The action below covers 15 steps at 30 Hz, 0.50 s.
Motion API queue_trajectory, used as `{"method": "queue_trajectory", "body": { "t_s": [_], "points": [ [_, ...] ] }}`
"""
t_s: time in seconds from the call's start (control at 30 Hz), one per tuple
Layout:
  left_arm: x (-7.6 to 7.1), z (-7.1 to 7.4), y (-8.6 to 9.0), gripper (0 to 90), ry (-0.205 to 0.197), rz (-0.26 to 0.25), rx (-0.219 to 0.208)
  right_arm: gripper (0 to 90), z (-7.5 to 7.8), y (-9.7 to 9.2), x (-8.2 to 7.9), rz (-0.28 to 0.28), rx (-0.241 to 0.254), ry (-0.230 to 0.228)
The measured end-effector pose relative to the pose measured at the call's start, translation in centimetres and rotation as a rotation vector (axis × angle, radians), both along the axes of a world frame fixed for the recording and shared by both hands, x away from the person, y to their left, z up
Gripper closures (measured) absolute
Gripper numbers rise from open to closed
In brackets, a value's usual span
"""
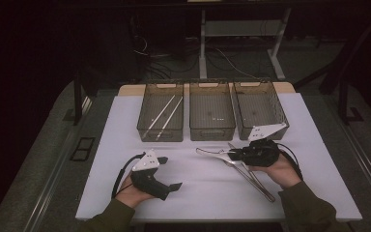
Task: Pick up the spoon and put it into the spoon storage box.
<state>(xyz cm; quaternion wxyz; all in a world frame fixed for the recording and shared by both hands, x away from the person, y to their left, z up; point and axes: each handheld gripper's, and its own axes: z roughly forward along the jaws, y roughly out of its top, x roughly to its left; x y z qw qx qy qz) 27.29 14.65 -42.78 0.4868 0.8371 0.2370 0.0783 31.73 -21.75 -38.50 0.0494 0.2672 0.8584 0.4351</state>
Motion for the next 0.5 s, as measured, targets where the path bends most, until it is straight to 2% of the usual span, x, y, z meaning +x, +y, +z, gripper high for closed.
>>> {"method": "queue_trajectory", "body": {
  "t_s": [0.5],
  "points": [
    [0.0, 0.0, 0.0, 0.0, -0.001, 0.005, -0.008, 80.9, 1.2, -0.4, 1.6, -0.051, 0.026, -0.024]
  ]
}}
